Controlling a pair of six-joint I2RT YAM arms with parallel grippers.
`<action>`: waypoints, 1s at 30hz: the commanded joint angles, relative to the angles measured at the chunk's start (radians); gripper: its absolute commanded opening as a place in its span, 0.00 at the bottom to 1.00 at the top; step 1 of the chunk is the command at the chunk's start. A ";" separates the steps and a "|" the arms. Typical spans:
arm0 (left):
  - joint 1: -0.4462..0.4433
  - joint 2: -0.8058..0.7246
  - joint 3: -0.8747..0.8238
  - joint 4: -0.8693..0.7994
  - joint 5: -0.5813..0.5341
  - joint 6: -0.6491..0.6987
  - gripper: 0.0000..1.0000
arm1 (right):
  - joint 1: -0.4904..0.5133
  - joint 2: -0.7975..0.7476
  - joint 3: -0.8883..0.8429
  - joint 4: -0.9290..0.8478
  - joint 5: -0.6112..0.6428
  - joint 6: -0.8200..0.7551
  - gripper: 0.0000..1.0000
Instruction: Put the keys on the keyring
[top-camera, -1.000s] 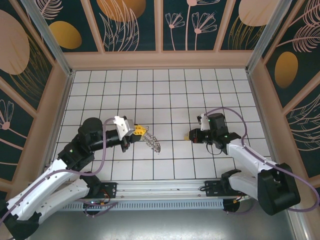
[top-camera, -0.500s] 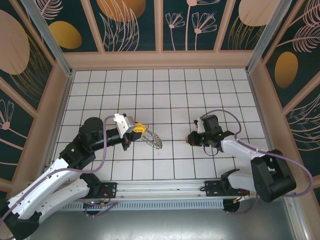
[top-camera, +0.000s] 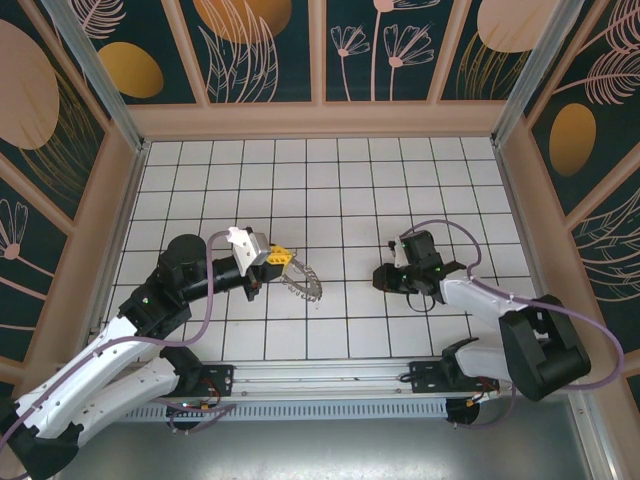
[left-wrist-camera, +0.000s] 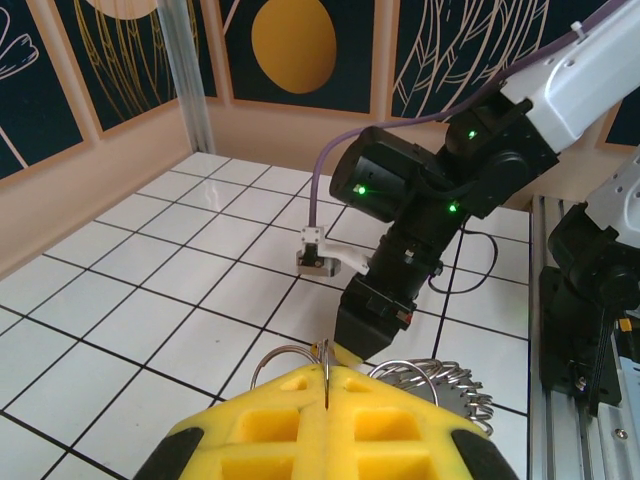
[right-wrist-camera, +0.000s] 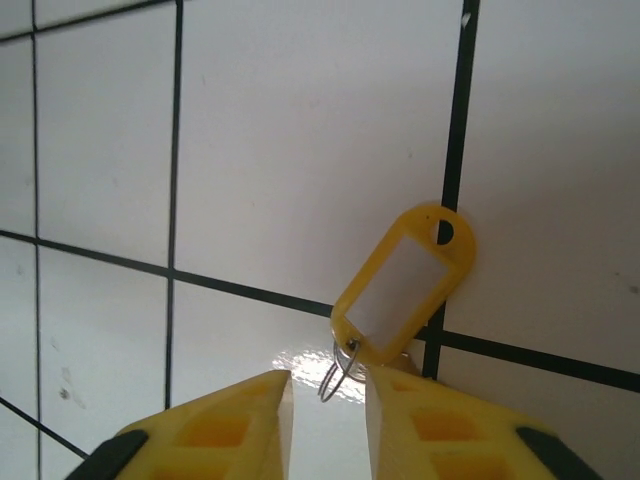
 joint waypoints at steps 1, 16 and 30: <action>-0.003 -0.009 0.006 0.056 -0.001 -0.019 0.00 | 0.011 -0.056 0.014 -0.038 0.078 0.020 0.27; -0.003 -0.026 0.007 0.047 -0.001 -0.018 0.00 | 0.012 0.047 0.035 0.014 0.093 -0.012 0.24; -0.003 -0.032 0.007 0.039 -0.004 -0.015 0.00 | 0.035 0.108 0.076 0.022 0.052 -0.034 0.23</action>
